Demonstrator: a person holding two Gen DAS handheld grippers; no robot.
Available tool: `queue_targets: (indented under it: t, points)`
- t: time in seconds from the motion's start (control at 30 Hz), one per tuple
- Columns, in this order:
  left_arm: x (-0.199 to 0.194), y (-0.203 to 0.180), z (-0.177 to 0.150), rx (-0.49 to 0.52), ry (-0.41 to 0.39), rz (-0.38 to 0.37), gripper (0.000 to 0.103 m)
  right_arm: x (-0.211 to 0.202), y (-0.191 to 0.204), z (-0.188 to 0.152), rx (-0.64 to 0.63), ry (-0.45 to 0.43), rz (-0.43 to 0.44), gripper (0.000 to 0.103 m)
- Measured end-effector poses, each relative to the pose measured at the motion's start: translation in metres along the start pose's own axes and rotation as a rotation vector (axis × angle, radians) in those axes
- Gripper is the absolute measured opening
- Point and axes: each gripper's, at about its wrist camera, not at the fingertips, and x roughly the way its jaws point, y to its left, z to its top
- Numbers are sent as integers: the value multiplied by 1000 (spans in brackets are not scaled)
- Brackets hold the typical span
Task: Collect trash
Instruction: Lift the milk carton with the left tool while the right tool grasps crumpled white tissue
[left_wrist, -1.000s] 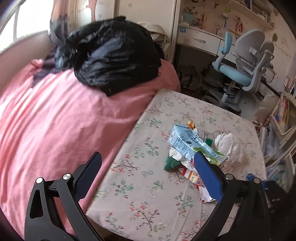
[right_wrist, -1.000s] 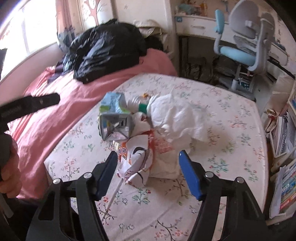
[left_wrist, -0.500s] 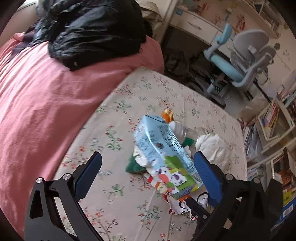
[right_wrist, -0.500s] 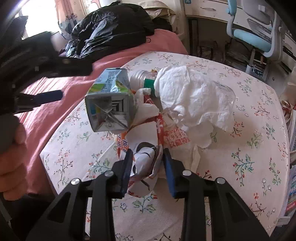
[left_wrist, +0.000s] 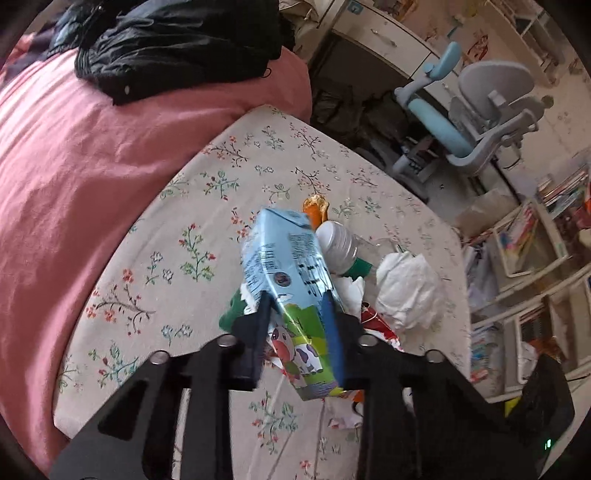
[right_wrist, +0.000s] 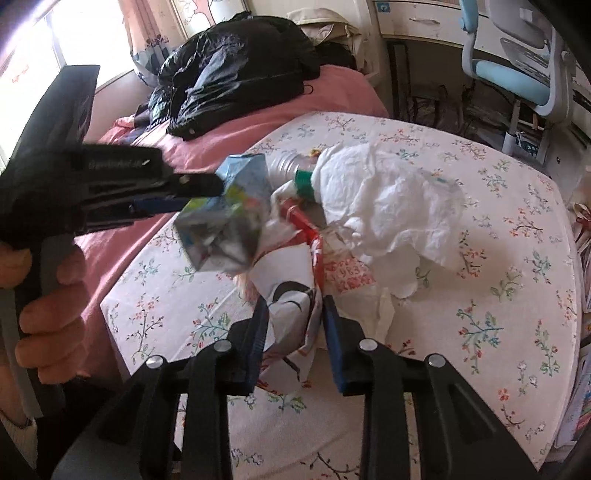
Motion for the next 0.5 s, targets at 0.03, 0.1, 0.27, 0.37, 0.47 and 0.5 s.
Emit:
queue_targets:
  t: [0.03, 0.1, 0.27, 0.37, 0.47, 0.5]
  points:
    - [-3, 3, -1, -3, 3, -3, 18, -5, -2, -1, 7, -7, 0, 29]
    - [-9, 10, -5, -3, 11, -3, 15, -14, -5, -4, 19, -18, -3, 29]
    - [-11, 19, -20, 31, 57, 56, 15, -26, -11, -10, 42, -33, -37, 30]
    - [-12, 22, -21, 15, 54, 57, 22, -27, -17, -14, 64, -25, -67, 37]
    - [-12, 26, -20, -26, 33, 33, 43, -28, -24, -12, 82, -36, -107, 50]
    - [-12, 26, -20, -28, 32, 29, 47, -31, -26, -10, 94, -58, -119, 55]
